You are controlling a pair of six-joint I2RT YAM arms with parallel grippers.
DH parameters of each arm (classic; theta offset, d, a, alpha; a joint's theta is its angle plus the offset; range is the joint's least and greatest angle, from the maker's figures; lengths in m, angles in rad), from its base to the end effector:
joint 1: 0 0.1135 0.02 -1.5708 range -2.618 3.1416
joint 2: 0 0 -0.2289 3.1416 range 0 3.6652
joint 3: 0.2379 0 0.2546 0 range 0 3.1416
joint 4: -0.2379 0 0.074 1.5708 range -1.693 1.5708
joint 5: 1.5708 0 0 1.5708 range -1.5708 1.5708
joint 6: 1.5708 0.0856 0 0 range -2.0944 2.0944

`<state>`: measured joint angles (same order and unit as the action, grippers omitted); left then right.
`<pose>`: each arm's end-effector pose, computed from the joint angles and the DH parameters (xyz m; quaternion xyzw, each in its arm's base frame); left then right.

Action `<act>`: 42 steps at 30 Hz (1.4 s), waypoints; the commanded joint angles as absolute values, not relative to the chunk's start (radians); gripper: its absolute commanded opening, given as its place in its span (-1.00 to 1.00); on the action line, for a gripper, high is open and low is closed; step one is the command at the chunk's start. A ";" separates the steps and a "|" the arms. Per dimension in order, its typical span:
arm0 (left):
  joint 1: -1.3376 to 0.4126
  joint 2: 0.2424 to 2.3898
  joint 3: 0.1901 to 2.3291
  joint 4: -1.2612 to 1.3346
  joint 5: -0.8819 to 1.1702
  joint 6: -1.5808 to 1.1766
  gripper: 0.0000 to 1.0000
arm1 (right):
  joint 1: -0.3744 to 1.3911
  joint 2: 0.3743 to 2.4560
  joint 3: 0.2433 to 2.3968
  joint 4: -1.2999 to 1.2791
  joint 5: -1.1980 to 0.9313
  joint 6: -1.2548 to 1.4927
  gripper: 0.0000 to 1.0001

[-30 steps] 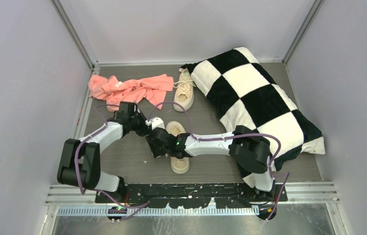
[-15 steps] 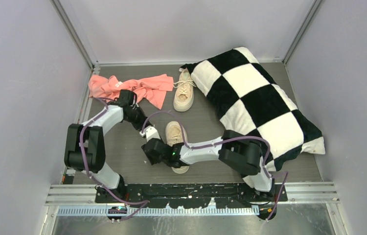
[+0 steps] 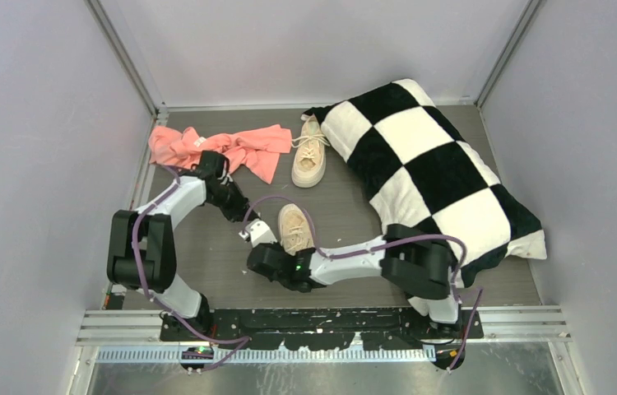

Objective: Tie the shoes
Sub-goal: Cross the shoelace with the shoelace.

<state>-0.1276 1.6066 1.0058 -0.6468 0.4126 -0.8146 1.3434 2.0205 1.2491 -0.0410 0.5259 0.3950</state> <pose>0.3077 -0.0741 0.1073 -0.2943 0.9207 -0.2516 0.0486 0.1412 0.4195 0.0827 -0.3240 0.8420 0.1172 0.4152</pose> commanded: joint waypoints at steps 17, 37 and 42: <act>-0.122 1.335 0.764 -0.563 0.369 -0.748 -0.57 | 1.328 1.351 0.871 -0.107 0.512 0.588 -0.98; -0.357 1.212 0.718 -0.304 0.560 -0.683 0.16 | 1.315 1.174 0.783 -0.115 0.634 0.679 -0.98; -0.408 1.283 0.742 -0.296 0.549 -0.676 0.13 | 1.315 1.185 0.773 -0.124 0.633 0.690 -0.99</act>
